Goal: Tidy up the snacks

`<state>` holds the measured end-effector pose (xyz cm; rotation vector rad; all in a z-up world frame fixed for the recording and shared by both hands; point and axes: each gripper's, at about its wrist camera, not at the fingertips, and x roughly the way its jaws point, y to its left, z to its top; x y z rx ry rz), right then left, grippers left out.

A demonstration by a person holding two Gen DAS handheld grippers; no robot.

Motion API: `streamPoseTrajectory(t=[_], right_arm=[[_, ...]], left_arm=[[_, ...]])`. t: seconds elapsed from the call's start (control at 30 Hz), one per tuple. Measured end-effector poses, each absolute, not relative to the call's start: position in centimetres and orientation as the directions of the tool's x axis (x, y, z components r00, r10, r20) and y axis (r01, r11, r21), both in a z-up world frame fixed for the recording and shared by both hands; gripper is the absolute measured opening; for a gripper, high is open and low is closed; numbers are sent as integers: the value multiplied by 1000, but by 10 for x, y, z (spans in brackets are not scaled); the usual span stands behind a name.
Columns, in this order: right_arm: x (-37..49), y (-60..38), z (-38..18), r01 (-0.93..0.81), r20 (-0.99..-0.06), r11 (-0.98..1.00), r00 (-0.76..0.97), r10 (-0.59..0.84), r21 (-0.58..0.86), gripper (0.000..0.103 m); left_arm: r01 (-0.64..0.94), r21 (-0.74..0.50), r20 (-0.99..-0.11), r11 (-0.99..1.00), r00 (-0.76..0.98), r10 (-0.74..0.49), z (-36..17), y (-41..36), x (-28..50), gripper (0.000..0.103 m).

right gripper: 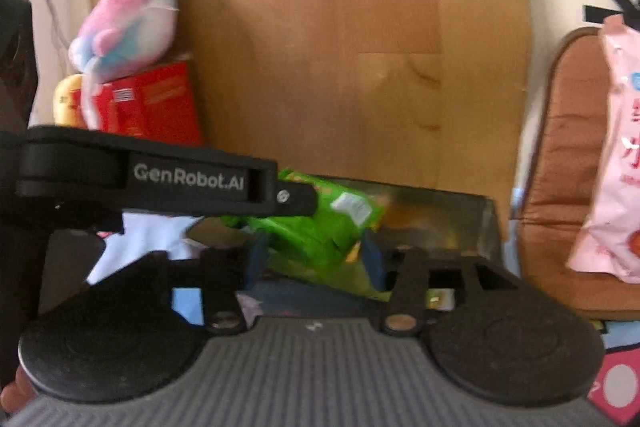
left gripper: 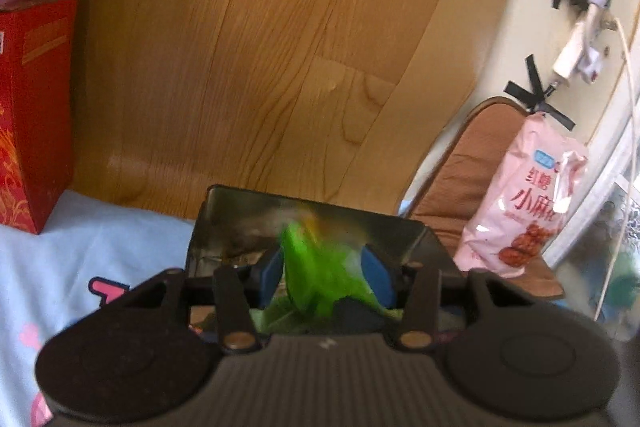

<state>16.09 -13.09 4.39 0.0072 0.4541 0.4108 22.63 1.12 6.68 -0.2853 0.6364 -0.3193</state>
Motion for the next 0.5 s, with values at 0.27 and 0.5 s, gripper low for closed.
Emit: streamPoseTrajectory(t=[0.27, 0.5], right_arm=[[92, -231, 72, -335, -302, 901, 860, 412, 277, 57], [38, -269, 9, -237, -484, 926, 799, 357, 292, 58]], left_arm=[[337, -452, -428, 826, 730, -533, 76, 33, 130, 43], [371, -510, -551, 776, 552, -626, 22, -9, 94, 43]])
